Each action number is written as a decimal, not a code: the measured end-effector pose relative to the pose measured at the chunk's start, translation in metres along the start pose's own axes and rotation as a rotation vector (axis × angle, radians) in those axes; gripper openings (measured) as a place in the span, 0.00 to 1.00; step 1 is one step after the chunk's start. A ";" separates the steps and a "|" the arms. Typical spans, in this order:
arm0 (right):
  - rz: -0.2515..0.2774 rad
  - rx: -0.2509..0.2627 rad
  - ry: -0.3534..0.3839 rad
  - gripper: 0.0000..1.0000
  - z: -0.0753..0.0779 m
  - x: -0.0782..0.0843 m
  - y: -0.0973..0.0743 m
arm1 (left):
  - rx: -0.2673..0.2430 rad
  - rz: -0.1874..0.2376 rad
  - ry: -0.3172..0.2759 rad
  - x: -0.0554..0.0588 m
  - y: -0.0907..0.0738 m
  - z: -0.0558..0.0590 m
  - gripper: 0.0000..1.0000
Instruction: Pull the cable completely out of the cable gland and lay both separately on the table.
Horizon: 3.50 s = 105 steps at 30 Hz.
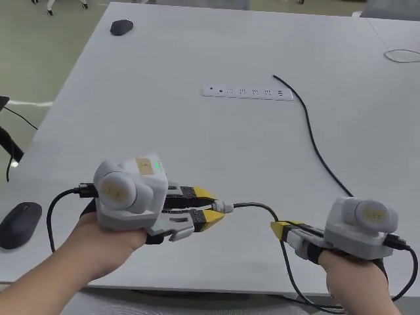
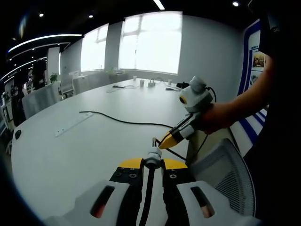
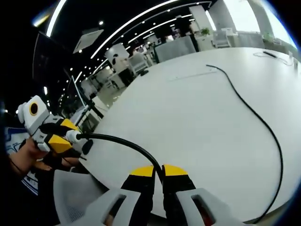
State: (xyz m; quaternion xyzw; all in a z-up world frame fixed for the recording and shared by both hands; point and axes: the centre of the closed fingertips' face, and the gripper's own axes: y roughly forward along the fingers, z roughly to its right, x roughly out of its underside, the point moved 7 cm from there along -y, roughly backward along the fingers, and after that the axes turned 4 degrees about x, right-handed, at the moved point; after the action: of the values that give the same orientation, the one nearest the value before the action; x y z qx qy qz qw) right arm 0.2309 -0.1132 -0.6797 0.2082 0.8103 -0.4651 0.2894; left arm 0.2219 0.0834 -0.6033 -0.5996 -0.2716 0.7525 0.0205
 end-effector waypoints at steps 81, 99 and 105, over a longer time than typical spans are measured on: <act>0.039 -0.186 -0.956 0.01 -0.106 -0.035 -0.003 | 0.003 -0.020 -0.022 0.004 -0.002 -0.007 0.15; 0.003 -0.128 -0.572 0.01 -0.067 -0.033 -0.001 | -0.008 0.004 -0.023 -0.001 -0.006 -0.010 0.15; -0.002 -0.102 -0.398 0.01 -0.050 -0.031 0.000 | -0.008 0.015 -0.016 -0.002 -0.010 -0.010 0.15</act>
State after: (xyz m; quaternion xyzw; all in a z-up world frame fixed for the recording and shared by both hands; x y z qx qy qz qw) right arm 0.2403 -0.0714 -0.6395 0.0965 0.7598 -0.4559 0.4534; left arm 0.2288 0.0946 -0.5984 -0.5957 -0.2705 0.7562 0.0105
